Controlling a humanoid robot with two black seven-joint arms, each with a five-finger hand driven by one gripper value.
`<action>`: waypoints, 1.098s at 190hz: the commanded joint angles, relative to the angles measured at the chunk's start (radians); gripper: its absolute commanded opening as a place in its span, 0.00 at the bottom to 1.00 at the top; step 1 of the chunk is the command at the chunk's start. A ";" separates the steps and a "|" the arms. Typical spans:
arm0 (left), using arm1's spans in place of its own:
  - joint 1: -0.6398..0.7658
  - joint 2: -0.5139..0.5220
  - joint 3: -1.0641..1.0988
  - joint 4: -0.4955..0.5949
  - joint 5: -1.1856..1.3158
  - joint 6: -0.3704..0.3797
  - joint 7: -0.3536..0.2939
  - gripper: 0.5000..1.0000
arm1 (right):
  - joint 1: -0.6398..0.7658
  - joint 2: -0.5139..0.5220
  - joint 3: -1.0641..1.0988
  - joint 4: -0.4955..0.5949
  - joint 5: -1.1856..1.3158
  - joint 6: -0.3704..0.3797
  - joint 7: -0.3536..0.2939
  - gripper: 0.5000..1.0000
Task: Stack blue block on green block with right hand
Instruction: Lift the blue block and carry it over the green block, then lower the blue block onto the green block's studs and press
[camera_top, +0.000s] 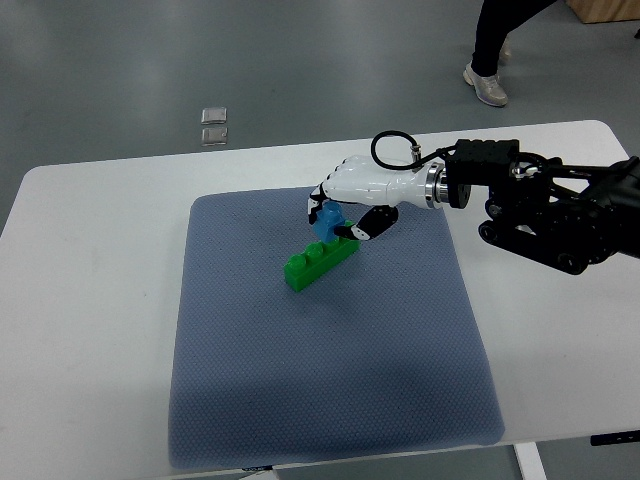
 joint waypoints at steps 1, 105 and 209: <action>0.000 0.000 0.000 0.000 0.000 0.000 0.000 1.00 | 0.000 0.003 -0.003 -0.003 -0.012 -0.004 0.001 0.16; 0.000 0.000 0.000 0.000 0.000 0.000 0.000 1.00 | -0.001 0.037 -0.032 -0.052 -0.016 0.000 0.000 0.16; 0.000 0.000 0.000 0.000 0.000 0.000 0.000 1.00 | -0.004 0.055 -0.032 -0.081 -0.041 0.002 -0.005 0.16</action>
